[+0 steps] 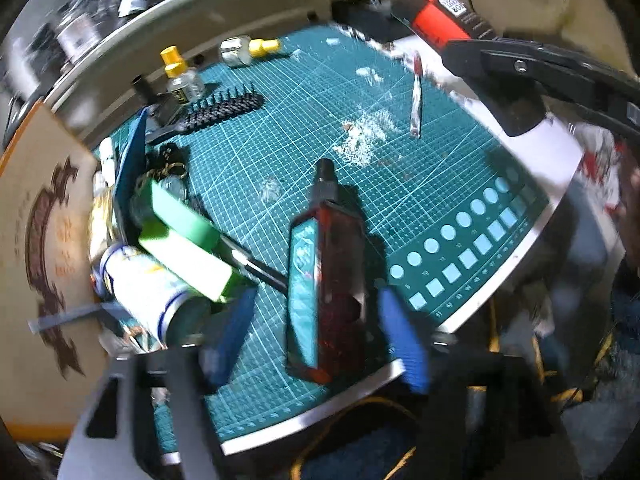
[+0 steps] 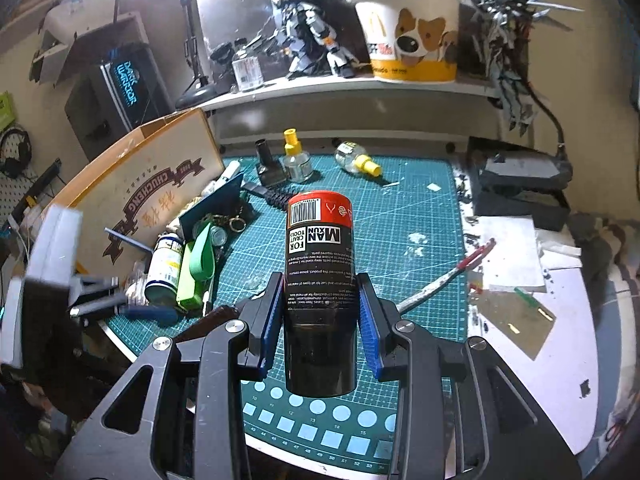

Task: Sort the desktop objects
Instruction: 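Grasp the brown spray bottle with the left gripper while the right gripper holds the spray can, then carry the brown spray bottle and red-and-black spray can over the cardboard box with both grippers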

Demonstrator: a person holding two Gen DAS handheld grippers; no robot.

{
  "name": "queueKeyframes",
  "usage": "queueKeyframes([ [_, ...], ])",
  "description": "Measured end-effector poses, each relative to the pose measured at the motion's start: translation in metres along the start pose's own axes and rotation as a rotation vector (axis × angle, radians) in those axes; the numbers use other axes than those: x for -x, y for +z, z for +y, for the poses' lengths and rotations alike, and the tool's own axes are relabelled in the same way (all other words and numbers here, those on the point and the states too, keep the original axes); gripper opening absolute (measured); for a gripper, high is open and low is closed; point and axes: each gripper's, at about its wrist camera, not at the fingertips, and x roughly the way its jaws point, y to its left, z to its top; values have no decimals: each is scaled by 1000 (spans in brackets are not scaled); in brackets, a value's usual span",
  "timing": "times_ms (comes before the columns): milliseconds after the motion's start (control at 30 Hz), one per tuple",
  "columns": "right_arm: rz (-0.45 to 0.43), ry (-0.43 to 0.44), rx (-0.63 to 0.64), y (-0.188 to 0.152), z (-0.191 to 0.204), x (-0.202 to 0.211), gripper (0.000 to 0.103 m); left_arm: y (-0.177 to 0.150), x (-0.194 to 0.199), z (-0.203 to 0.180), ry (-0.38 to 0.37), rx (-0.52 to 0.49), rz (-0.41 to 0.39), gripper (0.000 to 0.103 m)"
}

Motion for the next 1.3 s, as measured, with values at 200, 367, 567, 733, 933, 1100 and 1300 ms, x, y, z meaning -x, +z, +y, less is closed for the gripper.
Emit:
queueKeyframes([
  [200,2,7,-1,2,-4,-1,33,21,-30,-18,71,-119,110,73],
  [367,14,15,-16,2,-13,-5,33,22,-30,-24,47,-139,93,40],
  [567,29,22,-42,1,-25,-10,33,18,-7,-12,20,-86,25,34],
  [733,23,30,-41,1,-25,-10,33,9,18,-6,93,26,-246,34],
  [933,11,28,-37,2,-17,-13,33,-5,37,-1,170,187,-576,34],
  [1100,-46,15,-39,1,-5,-11,33,-17,54,4,234,322,-852,34],
  [1300,-199,19,-45,1,8,4,32,-30,52,8,182,409,-914,34],
])
